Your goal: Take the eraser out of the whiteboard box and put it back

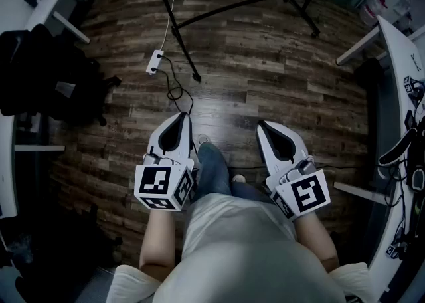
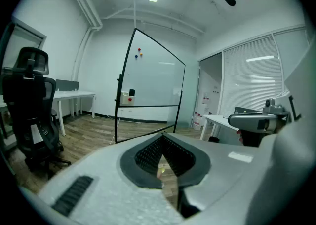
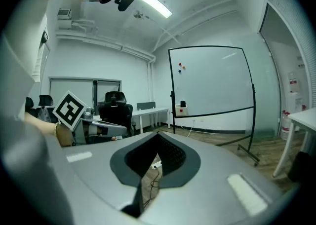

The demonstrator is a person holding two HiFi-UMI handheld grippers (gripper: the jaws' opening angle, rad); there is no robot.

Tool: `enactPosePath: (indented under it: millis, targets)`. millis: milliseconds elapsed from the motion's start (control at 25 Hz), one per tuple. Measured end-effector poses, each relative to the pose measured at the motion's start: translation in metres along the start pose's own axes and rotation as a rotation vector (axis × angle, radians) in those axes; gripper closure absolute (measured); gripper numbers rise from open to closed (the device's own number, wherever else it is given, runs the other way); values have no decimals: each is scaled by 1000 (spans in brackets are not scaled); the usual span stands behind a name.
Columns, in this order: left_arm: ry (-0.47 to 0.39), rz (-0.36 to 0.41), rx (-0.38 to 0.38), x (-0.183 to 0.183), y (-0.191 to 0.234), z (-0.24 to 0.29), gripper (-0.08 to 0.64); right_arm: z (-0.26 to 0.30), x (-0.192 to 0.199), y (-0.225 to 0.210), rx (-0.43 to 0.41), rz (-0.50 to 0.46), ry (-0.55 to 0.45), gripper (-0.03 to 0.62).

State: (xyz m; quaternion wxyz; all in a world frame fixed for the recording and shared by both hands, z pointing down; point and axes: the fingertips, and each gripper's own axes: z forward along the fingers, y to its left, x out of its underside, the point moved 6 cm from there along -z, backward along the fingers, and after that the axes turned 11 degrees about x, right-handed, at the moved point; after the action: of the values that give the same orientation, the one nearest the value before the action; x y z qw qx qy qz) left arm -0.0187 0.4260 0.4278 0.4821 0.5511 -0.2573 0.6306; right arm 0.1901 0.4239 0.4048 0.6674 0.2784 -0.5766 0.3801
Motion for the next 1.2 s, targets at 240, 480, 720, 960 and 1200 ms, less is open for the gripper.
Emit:
enactPosePath:
  millis: [240, 480, 720, 960, 1200]
  targets:
    - [-23, -5, -42, 8, -42, -46, 557, -54, 3, 17, -56, -20, -4, 592]
    - [-29, -19, -69, 12, -55, -67, 557, -78, 0, 22, -84, -37, -30, 592]
    - [-49, -33, -123, 21, -59, -86, 557, -86, 6, 23, -105, -34, -33, 592]
    - [-31, -48, -128, 30, -69, -91, 557, -89, 6, 24, -128, -26, -43, 592]
    - [-55, -29, -109, 20, -75, -82, 557, -93, 6, 26, -159, -26, -52, 592]
